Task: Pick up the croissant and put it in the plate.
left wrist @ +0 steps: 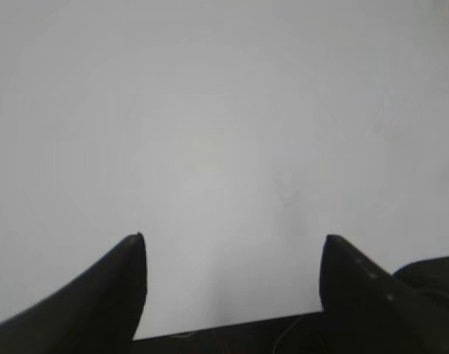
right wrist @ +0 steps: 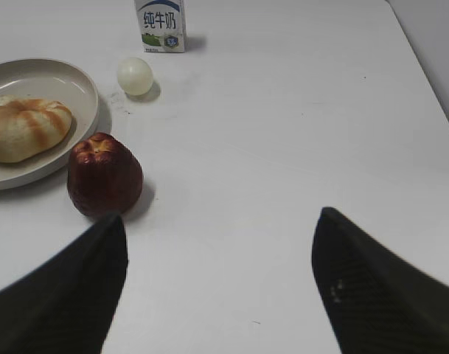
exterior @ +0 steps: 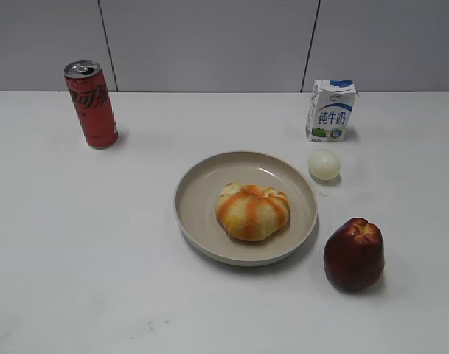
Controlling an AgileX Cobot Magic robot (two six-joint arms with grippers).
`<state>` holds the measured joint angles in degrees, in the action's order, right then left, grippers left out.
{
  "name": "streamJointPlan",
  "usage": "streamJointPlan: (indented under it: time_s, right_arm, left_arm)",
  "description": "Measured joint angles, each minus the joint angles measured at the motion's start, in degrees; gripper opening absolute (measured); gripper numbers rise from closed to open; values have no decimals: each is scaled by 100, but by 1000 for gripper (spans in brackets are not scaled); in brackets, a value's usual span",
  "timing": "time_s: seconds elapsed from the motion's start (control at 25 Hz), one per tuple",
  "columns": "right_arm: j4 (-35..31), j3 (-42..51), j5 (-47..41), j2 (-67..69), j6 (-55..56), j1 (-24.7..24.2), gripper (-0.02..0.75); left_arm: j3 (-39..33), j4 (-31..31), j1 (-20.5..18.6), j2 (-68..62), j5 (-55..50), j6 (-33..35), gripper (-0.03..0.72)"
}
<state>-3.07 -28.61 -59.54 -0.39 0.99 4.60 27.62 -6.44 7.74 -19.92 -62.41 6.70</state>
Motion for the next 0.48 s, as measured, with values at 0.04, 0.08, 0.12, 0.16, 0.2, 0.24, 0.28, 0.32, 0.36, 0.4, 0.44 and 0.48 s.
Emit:
streamJointPlan:
  time_s: [0.04, 0.08, 0.12, 0.16, 0.2, 0.24, 0.28, 0.32, 0.36, 0.4, 0.44, 0.48]
  right_arm:
    - [0, 0, 0, 0, 0, 0, 588]
    - [0, 0, 0, 0, 0, 0, 588]
    - [0, 0, 0, 0, 0, 0, 588]
    - [0, 0, 0, 0, 0, 0, 588]
    - [0, 0, 0, 0, 0, 0, 588]
    - [0, 0, 0, 0, 0, 0, 588]
    - [0, 0, 0, 0, 0, 0, 588]
    - [0, 0, 0, 0, 0, 0, 588]
    - [0, 0, 0, 0, 0, 0, 588]
    - [0, 0, 0, 0, 0, 0, 588]
    - [0, 0, 0, 0, 0, 0, 588]
    - [0, 0, 0, 0, 0, 0, 588]
  left_arm:
    - [0, 0, 0, 127, 0, 0, 552]
    - [0, 0, 0, 256, -5, 0, 552]
    - [0, 0, 0, 393, -5, -2, 551]
    - [0, 0, 0, 509, -5, -2, 551]
    - [0, 0, 0, 626, -5, -7, 550]
    - [0, 2, 0, 776, -5, -7, 550]
    - [0, 2, 0, 933, -5, -7, 550]
    - [0, 2, 0, 1094, -5, -7, 550]
    - [0, 8, 0, 1229, -5, -13, 550]
    - [0, 13, 0, 1398, -5, -19, 550]
    - [0, 20, 0, 1572, -5, -25, 550]
    - [0, 27, 0, 1742, -5, -44, 550]
